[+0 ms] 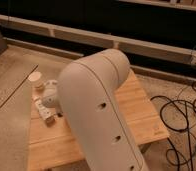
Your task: Place the eraser on the white sponge
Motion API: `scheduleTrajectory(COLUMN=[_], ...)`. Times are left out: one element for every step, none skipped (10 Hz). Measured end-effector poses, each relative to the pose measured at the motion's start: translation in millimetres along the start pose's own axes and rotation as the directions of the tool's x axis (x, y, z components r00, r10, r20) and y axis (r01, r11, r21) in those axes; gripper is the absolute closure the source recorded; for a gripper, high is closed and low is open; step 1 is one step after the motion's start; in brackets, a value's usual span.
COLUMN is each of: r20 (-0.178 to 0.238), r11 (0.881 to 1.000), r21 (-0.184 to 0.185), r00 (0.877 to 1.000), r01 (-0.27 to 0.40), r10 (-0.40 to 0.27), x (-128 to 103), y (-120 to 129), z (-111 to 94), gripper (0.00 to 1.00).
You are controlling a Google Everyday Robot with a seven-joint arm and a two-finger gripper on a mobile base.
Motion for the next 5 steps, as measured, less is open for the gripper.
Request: scheduleTrajectory(r20=[0.004,0.003,0.003,0.003,0.003], r11=[1.000,1.000,1.000,1.000,1.000], r21=[-0.002,-0.002,-0.002,-0.002,-0.002], r00=[1.000,1.000,1.000,1.000,1.000], r01=[0.002,0.002,0.002,0.002,0.002], r10=[-0.002,-0.002,-0.002,-0.002,-0.002], x=[-0.3,-0.1,-0.2,-0.2,-0.2], y=[0.0,0.1,0.2,0.0,0.2], z=[-1.0,-0.8,-0.9,-0.9,-0.9], gripper=[0.20,0.20,0.20,0.20,0.20])
